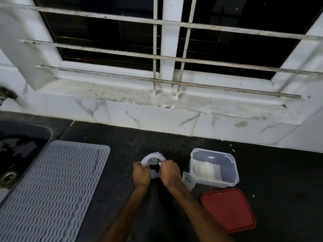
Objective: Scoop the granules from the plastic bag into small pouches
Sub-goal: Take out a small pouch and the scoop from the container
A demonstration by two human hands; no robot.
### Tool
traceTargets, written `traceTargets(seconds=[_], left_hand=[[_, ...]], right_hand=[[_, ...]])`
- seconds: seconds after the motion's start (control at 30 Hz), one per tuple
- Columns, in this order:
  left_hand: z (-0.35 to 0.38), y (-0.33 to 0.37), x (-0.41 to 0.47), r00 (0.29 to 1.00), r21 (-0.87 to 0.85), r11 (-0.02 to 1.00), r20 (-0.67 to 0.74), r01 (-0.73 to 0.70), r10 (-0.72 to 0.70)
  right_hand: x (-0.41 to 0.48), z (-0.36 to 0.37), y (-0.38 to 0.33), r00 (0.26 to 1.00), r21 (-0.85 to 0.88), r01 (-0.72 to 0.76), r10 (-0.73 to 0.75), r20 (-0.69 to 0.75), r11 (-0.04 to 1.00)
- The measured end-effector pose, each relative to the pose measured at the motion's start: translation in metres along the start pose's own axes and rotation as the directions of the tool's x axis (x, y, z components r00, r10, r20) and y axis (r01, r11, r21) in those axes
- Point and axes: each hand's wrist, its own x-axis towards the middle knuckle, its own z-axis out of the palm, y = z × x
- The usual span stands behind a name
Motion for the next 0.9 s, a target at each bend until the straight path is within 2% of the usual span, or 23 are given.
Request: traceTargets(seconds=[0.07,0.13,0.2,0.27,0.4,0.43,0.5,0.53,0.57,0.63,0.7,0.8,0.83,0.9], left_hand=[[0.003,0.002,-0.002,0.999,-0.013,0.999,-0.014,-0.044,0.044],[0.003,0.004,-0.003,0.997,-0.024,0.997,-0.022,-0.073,0.072],[0.003,0.004,-0.002,0.995,-0.013,0.995,-0.012,-0.096,0.096],[0.002,0.002,0.002,0.994,0.014,0.994,0.014,-0.113,0.112],[-0.001,-0.002,0.016,0.993,-0.005,0.993,0.023,-0.116,0.116],[-0.002,-0.002,0.017,0.993,-0.010,0.993,0.023,-0.114,0.114],[-0.002,-0.002,0.018,0.992,-0.025,0.992,0.020,-0.127,0.127],[-0.001,-0.002,0.017,0.990,-0.033,0.990,0.026,-0.136,0.137],[0.000,-0.002,0.015,0.988,-0.030,0.989,0.035,-0.146,0.147],[0.003,0.001,0.009,0.985,-0.011,0.986,0.048,-0.166,0.167],[0.004,0.002,0.007,0.983,-0.004,0.984,0.043,-0.177,0.177],[0.002,-0.002,0.012,0.986,-0.011,0.986,0.025,-0.167,0.168],[0.001,-0.004,0.015,0.986,-0.008,0.987,0.033,-0.161,0.161],[-0.001,-0.006,0.020,0.987,0.003,0.988,0.050,-0.154,0.154]], right_hand=[[-0.002,0.007,0.006,0.996,0.220,-0.044,0.059,-0.064,0.975],[-0.001,0.012,0.016,0.988,0.470,-0.103,0.144,-0.053,0.877],[-0.005,0.006,0.021,0.979,0.593,-0.167,0.202,0.008,0.788],[-0.006,0.000,0.023,0.971,0.632,-0.212,0.234,0.049,0.746],[-0.006,0.000,0.019,0.969,0.601,-0.239,0.230,0.094,0.762],[-0.007,-0.001,0.017,0.975,0.537,-0.214,0.212,0.068,0.816],[-0.008,-0.002,0.013,0.992,0.260,-0.108,0.121,-0.032,0.959],[-0.011,-0.002,0.009,0.996,0.162,-0.061,0.070,-0.052,0.985],[-0.012,0.000,0.006,0.998,0.130,-0.023,0.031,-0.055,0.991],[-0.012,0.007,0.004,0.999,0.213,-0.022,0.027,-0.022,0.977],[-0.010,0.010,0.009,0.988,0.422,-0.149,0.155,0.022,0.894],[-0.007,0.004,0.021,0.934,0.746,-0.348,0.283,0.220,0.568],[-0.007,0.003,0.026,0.918,0.793,-0.385,0.285,0.277,0.471],[-0.006,0.007,0.031,0.902,0.816,-0.419,0.282,0.326,0.398]])
